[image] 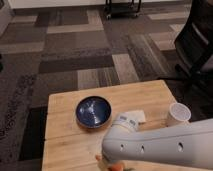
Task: Place the pepper on the white sponge
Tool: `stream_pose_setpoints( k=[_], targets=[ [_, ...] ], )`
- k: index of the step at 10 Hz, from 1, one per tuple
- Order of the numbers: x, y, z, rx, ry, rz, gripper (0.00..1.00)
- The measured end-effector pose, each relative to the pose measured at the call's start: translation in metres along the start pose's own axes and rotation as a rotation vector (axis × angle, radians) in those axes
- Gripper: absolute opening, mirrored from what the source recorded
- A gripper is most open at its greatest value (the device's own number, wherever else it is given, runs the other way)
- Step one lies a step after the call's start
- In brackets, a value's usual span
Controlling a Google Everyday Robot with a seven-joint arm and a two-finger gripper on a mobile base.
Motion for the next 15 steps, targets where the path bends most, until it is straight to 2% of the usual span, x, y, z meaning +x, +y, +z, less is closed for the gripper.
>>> stream_pose_setpoints(
  k=[1, 8, 13, 15],
  targets=[
    [0.003, -0.002, 0.0, 0.01, 0.0, -0.003, 0.65],
    [0.002, -0.002, 0.0, 0.009, -0.001, -0.002, 0.65],
    [0.019, 0.003, 0.011, 0.026, 0.014, -0.081, 0.65],
    [0.027, 0.009, 0.02, 0.018, 0.019, -0.111, 0.65]
  ],
)
